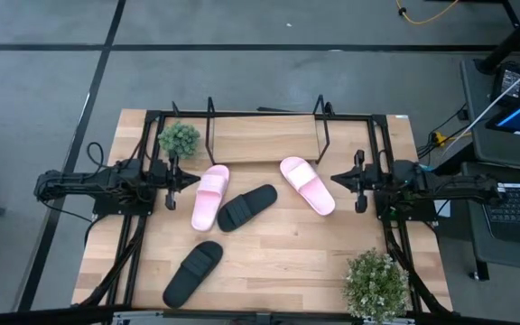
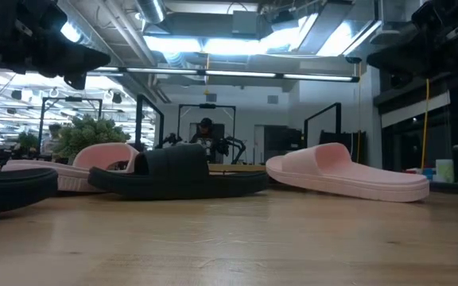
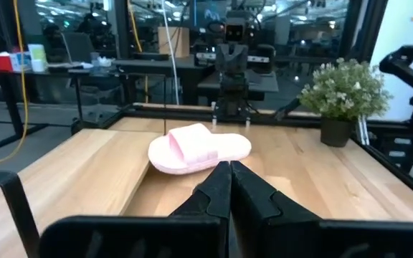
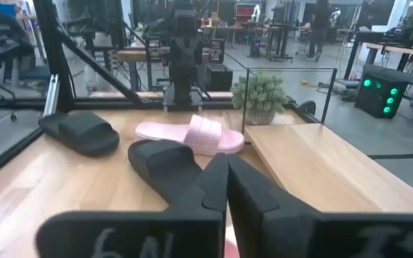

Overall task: Pick and place slides into the shelf
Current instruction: Put the top black slide on the shelf

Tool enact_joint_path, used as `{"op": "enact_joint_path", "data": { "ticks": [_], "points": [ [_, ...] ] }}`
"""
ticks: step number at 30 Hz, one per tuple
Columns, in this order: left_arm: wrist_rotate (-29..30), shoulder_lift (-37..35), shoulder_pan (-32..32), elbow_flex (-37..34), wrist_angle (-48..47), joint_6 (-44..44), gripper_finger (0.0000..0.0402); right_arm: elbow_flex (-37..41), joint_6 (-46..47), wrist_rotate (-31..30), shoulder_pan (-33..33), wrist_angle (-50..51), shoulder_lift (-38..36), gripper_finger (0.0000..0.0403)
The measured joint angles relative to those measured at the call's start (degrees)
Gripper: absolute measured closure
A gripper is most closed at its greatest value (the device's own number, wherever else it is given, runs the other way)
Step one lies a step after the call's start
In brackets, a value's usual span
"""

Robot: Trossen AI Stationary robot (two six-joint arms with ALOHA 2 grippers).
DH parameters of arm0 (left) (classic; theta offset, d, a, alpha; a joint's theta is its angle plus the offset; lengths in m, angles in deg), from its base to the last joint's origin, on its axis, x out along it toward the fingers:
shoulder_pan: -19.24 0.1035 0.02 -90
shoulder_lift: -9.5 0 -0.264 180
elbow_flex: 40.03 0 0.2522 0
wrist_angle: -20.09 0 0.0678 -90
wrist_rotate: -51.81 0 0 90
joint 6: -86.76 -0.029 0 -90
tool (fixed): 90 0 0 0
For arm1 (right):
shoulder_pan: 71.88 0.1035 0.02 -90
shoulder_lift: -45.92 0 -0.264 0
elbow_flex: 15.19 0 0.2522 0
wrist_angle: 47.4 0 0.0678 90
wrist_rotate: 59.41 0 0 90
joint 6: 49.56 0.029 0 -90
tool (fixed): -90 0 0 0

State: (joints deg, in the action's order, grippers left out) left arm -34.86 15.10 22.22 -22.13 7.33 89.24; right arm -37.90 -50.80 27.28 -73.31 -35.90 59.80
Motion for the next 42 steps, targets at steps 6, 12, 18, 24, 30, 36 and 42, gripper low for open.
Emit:
{"op": "enact_joint_path", "data": {
  "ticks": [6, 12, 18, 24, 30, 36, 42],
  "points": [
    [-0.02, 2.07, 0.00, 0.00, -0.07, -0.02, 0.0401, 0.00, -2.25, -0.01, -0.02, -0.46, 0.27, 0.0398],
    [-0.03, 4.32, -0.02, 0.65, -0.85, -0.02, 0.0402, 0.00, -2.07, -0.01, -0.02, -0.46, 0.27, 0.0386],
    [-0.02, 6.84, -0.02, 7.77, -8.26, 0.00, 0.0402, 0.00, -2.23, -0.01, -0.01, -0.44, 0.27, 0.0397],
    [0.26, 11.65, -0.02, 10.43, -10.76, 0.13, 0.0401, 0.02, -2.25, -0.01, -0.02, 0.87, 0.27, 0.0391],
    [0.24, 16.92, -0.01, 14.53, -18.53, -2.87, 0.0401, 0.02, -4.05, -0.03, 0.00, 1.71, 0.27, 0.0375],
    [-0.02, 20.88, -0.04, 17.81, -19.87, -1.49, 0.0401, 0.02, -4.48, -0.03, 0.00, 1.77, 0.27, 0.0374],
    [-5.30, 24.36, -0.04, 18.56, -19.12, -1.05, 0.0401, 0.02, -4.46, -0.03, 0.00, 2.36, 0.27, 0.0374]
  ]
}}
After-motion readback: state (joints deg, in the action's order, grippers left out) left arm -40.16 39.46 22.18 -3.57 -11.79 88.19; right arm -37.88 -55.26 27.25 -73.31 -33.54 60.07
